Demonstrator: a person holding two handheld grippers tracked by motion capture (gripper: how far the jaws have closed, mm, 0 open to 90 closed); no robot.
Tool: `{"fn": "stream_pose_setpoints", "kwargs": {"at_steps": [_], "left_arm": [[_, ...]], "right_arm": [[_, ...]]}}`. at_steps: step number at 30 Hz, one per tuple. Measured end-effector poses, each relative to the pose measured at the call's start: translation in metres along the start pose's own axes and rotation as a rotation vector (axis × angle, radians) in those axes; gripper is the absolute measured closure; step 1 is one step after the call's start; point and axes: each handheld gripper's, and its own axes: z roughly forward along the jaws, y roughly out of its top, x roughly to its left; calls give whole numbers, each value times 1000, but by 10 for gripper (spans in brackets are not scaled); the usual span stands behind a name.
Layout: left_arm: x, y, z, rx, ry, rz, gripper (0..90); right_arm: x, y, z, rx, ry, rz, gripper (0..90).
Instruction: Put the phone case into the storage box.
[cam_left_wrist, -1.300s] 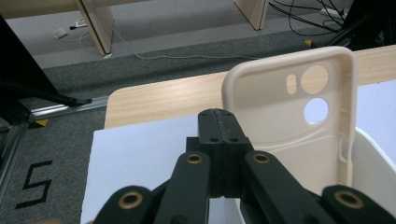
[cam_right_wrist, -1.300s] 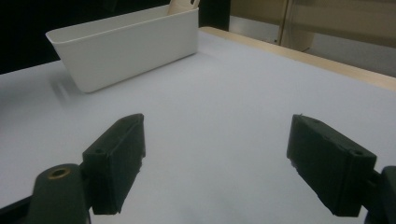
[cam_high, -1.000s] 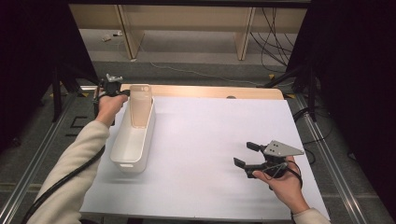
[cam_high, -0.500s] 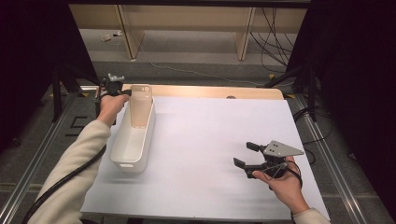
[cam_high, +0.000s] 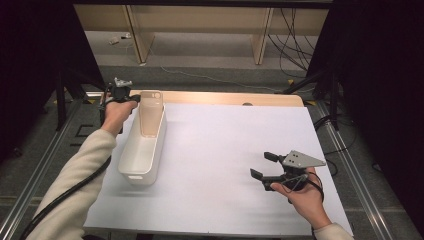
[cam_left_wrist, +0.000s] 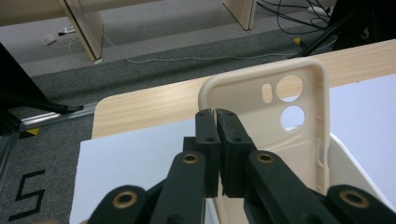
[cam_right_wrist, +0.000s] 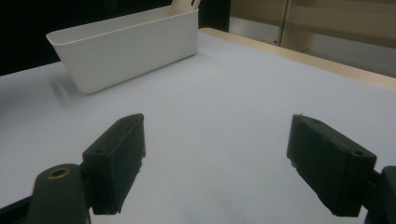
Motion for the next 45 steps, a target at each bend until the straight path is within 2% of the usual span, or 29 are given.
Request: {"fn": "stream_pose_setpoints", "kwargs": {"at_steps": [6, 8, 10, 11, 13, 16, 20, 22, 25, 27, 28, 30, 32, 36, 37, 39, 42, 44, 45], "left_arm": [[-1, 2, -15, -26, -12, 10, 764], [-2, 2, -19, -35, -14, 5, 705], [-4, 1, -23, -34, -28, -5, 635], [-5, 1, -25, -40, -36, -9, 603], [-8, 1, -29, -60, -44, -17, 546], [-12, 1, -35, -94, -55, -38, 477], [-16, 1, -43, -110, -58, -14, 394], [-18, 0, -46, -114, -68, 3, 351], [-19, -2, -50, -110, -84, 21, 293], [-21, -3, -52, -113, -92, 39, 270], [-22, -4, -53, -120, -90, 48, 256], [-23, -5, -56, -126, -95, 56, 235], [-24, -5, -59, -140, -93, 69, 214], [-27, -9, -65, -158, -102, 75, 179], [-28, -10, -67, -158, -102, 78, 170], [-29, -13, -71, -155, -107, 77, 159], [-30, -17, -76, -161, -111, 84, 154], [-31, -20, -80, -172, -117, 92, 152], [-31, -22, -82, -170, -117, 97, 152]], "right_arm": [[-1, 0, 0, -12, -13, -24, 206], [-2, 0, 0, -13, -16, -24, 205], [-1, 0, 0, -1, -8, -4, 205], [-2, 0, 0, -12, -19, -23, 205], [0, 1, -1, 11, -20, -11, 205], [0, 1, -2, 8, -21, -8, 205], [0, 1, -2, 10, -22, -8, 204], [-1, 2, -3, 21, -25, -12, 204], [0, 1, -2, 10, -24, -9, 204], [0, 1, -2, 10, -21, -10, 204], [0, 2, -4, 38, -27, -12, 204], [-2, 2, -4, 23, -38, -30, 204], [-1, 2, -4, 38, -28, -13, 204], [-1, 3, -5, 28, -33, -19, 203], [-1, 2, -2, -2, -25, -18, 202], [-1, 2, -3, 9, -29, -19, 202], [-1, 2, -1, -10, -18, -16, 201], [0, 2, -3, 14, -22, -5, 201], [-1, 2, -3, 9, -26, -19, 201]]}}
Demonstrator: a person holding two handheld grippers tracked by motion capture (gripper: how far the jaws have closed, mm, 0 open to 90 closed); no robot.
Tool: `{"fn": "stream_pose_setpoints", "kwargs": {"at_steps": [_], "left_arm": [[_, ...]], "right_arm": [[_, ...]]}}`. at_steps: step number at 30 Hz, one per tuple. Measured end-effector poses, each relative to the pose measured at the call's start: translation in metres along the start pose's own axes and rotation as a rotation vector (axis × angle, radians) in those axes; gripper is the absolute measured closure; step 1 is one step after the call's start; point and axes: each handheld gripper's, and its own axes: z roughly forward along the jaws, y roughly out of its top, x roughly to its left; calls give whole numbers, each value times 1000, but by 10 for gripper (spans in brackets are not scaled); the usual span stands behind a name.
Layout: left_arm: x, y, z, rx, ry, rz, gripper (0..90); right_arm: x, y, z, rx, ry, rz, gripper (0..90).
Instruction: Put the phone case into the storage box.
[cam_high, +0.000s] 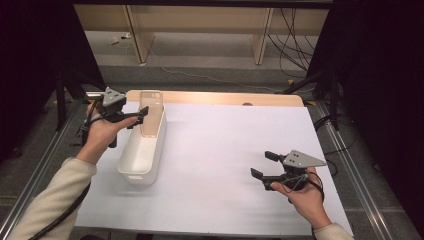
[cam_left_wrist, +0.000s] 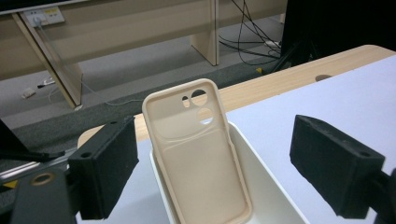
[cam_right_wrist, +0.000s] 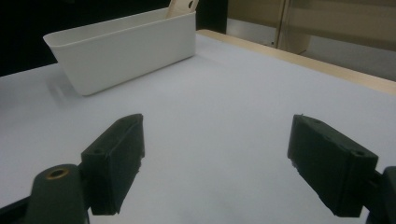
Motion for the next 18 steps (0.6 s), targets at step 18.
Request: {"fn": "stream_pose_setpoints", "kwargs": {"at_steps": [18], "left_arm": [[-9, -17, -24, -10, -16, 18, 108]], "right_arm": [[0, 0, 1, -21, -12, -10, 200]]}}
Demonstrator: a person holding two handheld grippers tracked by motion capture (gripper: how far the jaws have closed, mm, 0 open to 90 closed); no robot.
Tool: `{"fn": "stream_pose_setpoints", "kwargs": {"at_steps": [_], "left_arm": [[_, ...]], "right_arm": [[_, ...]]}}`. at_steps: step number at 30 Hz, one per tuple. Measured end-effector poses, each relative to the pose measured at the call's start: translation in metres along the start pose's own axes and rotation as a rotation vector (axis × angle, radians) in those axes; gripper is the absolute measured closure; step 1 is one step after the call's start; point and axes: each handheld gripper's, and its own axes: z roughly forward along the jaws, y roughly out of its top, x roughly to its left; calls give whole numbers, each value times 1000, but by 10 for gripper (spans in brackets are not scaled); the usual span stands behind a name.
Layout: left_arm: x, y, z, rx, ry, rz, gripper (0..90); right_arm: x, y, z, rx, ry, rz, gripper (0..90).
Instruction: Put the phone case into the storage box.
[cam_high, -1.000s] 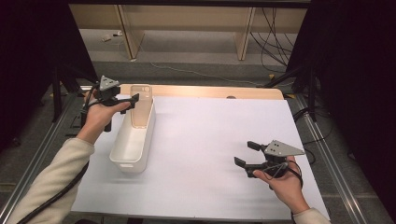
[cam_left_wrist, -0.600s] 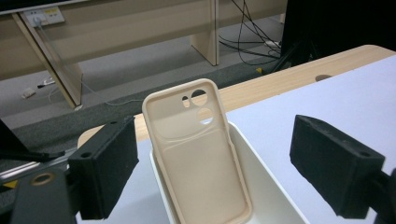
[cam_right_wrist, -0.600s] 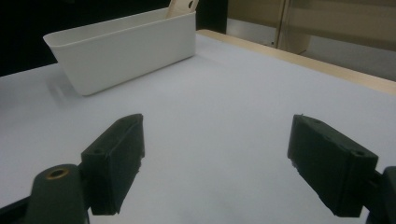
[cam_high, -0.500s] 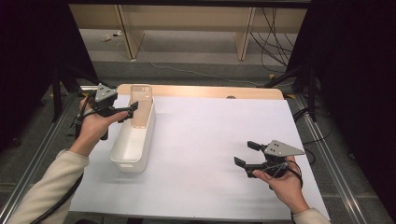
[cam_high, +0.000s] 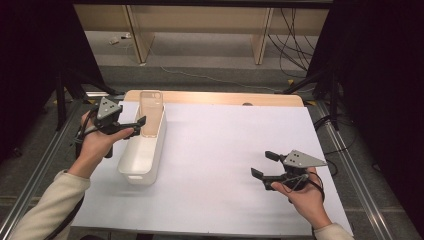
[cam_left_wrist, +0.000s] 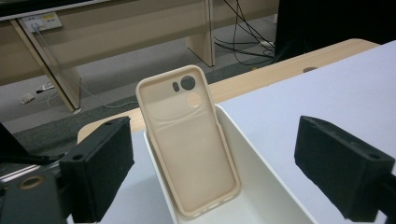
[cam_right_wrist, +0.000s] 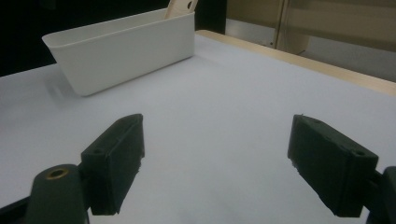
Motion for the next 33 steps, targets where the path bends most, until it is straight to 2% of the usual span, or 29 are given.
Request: {"fn": "stream_pose_setpoints", "kwargs": {"at_steps": [13, 25, 29, 33], "left_arm": [[-13, -11, -16, -22, -30, 9, 52], [-24, -17, -25, -39, -66, 23, 51], [-26, -19, -26, -40, -83, 6, 51], [-28, -21, -28, -53, -91, 11, 50]], "right_arm": [[0, 0, 0, 5, 7, -2, 200], [0, 0, 0, 4, 6, -1, 199], [1, 0, 0, 5, 4, -1, 199], [0, 0, 0, -3, 7, 0, 199]]}}
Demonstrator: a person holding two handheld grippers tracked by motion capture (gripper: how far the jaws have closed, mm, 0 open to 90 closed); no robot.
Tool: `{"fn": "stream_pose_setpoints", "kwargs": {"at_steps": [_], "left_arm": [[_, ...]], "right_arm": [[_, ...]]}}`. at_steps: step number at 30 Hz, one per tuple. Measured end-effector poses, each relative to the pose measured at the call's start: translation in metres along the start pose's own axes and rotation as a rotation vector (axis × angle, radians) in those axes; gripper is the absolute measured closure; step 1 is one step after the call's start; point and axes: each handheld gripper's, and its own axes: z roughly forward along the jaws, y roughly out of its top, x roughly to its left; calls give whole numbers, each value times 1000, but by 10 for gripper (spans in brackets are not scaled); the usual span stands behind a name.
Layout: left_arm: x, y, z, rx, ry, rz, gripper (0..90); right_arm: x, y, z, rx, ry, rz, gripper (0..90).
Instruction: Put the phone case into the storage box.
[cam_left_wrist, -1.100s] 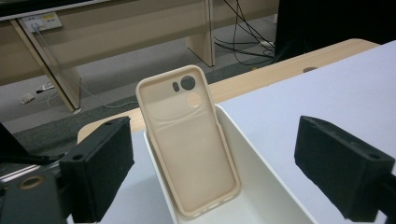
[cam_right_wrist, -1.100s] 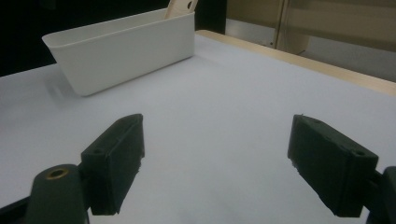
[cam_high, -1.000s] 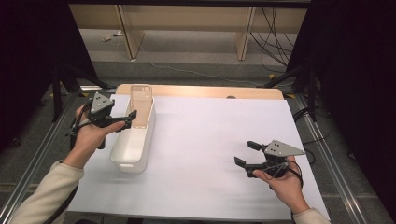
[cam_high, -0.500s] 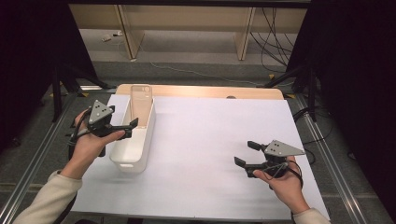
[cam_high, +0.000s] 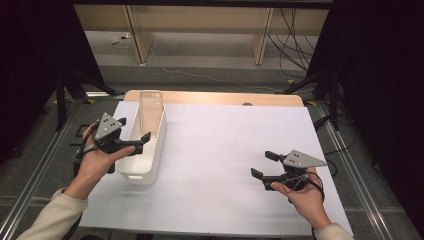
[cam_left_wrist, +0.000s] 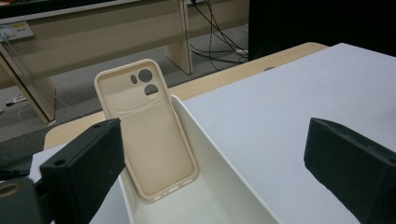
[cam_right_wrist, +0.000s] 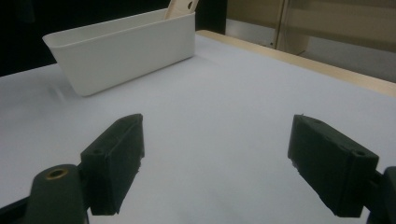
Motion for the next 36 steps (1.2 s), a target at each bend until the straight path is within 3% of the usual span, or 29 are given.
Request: {"fn": "stream_pose_setpoints", "kwargs": {"at_steps": [5, 7, 18, 21, 22, 36], "left_arm": [[-4, -3, -3, -3, -13, 7, 51], [-7, -4, -4, -4, -16, 6, 52], [-17, -13, -8, -10, -45, 12, 60], [-20, -15, -9, -10, -52, 13, 65], [-22, -16, -9, -10, -55, 12, 65], [-31, -23, -13, -19, -80, 20, 66]], "right_arm": [[0, 0, 0, -6, 2, 1, 198], [1, 0, -1, 15, 12, 25, 199], [2, 0, -1, 24, 1, 17, 198], [0, 0, 0, -5, 3, 2, 198], [2, 0, 0, 13, 11, 26, 198], [2, 0, -1, 26, 0, 15, 198]]}}
